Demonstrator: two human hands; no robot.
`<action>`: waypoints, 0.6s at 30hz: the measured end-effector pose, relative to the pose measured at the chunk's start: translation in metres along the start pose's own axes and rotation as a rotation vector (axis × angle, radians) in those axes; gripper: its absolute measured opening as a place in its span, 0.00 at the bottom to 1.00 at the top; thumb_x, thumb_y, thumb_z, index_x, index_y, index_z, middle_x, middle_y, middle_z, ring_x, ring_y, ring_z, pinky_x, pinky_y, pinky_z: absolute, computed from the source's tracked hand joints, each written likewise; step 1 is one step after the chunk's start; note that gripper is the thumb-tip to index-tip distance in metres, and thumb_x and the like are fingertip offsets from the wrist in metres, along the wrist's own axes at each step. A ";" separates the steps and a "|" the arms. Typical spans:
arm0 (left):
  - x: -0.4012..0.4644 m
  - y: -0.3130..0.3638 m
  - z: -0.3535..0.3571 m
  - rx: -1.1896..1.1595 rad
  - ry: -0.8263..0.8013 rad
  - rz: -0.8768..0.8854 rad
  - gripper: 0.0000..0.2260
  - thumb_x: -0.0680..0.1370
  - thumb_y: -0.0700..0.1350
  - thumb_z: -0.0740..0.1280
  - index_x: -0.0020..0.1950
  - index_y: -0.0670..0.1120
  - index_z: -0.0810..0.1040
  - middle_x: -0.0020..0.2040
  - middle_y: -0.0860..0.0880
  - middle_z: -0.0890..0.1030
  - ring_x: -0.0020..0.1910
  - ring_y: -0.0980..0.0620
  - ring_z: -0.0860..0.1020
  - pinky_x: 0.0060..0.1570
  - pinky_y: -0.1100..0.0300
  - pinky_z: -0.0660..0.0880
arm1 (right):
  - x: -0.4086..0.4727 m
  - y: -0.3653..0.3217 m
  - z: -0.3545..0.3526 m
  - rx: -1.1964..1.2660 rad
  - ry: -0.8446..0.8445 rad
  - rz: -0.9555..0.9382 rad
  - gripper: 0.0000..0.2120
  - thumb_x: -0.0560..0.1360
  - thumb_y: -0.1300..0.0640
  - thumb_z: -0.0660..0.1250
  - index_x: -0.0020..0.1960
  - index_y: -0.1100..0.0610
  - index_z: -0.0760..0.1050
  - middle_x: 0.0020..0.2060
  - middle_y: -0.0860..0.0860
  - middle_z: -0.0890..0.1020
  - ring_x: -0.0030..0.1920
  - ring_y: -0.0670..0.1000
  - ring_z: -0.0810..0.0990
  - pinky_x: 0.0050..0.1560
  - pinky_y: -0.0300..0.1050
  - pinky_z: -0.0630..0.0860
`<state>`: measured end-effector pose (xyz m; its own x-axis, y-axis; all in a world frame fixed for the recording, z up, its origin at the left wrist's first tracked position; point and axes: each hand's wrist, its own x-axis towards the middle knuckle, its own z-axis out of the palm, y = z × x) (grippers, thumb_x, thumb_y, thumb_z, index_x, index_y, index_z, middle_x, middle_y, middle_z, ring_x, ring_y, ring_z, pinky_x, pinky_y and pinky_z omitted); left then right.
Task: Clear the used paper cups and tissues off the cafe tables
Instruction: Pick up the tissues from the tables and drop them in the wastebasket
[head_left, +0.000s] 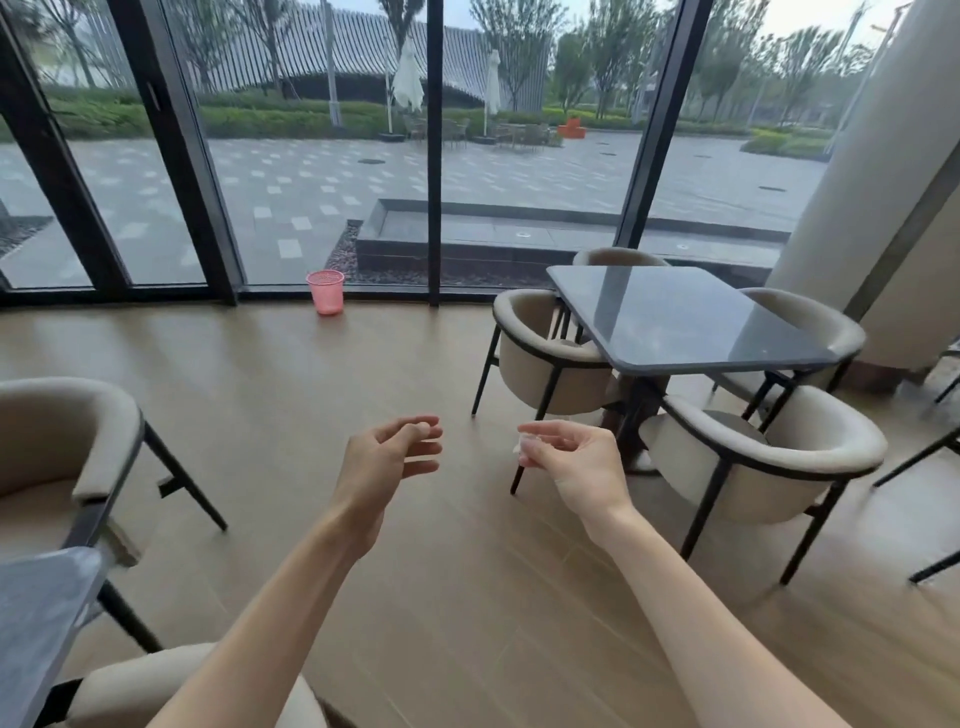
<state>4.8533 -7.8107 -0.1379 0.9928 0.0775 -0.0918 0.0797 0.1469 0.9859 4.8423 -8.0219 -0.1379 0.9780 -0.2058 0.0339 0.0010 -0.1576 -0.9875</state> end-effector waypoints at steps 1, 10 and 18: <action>0.021 -0.002 0.009 -0.014 0.016 0.002 0.09 0.82 0.37 0.63 0.54 0.39 0.83 0.51 0.40 0.85 0.49 0.44 0.82 0.55 0.47 0.80 | 0.024 0.004 -0.004 -0.002 -0.028 -0.001 0.06 0.74 0.63 0.74 0.49 0.55 0.85 0.39 0.55 0.88 0.42 0.50 0.87 0.56 0.44 0.80; 0.162 0.010 0.083 -0.106 0.184 -0.046 0.09 0.82 0.37 0.61 0.53 0.37 0.81 0.49 0.40 0.84 0.46 0.44 0.83 0.54 0.46 0.79 | 0.235 0.001 -0.012 0.092 -0.283 0.015 0.06 0.79 0.64 0.69 0.48 0.60 0.85 0.39 0.57 0.86 0.42 0.53 0.86 0.63 0.55 0.79; 0.287 0.037 0.082 -0.002 0.281 0.035 0.09 0.82 0.37 0.62 0.51 0.41 0.83 0.49 0.40 0.85 0.45 0.46 0.83 0.51 0.49 0.80 | 0.361 0.004 0.026 0.114 -0.366 0.044 0.06 0.77 0.68 0.70 0.52 0.62 0.84 0.40 0.59 0.85 0.39 0.51 0.84 0.55 0.44 0.82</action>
<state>5.1486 -7.8637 -0.1159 0.9311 0.3529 -0.0929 0.0451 0.1412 0.9890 5.2008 -8.0718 -0.1340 0.9873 0.1521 -0.0453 -0.0391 -0.0436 -0.9983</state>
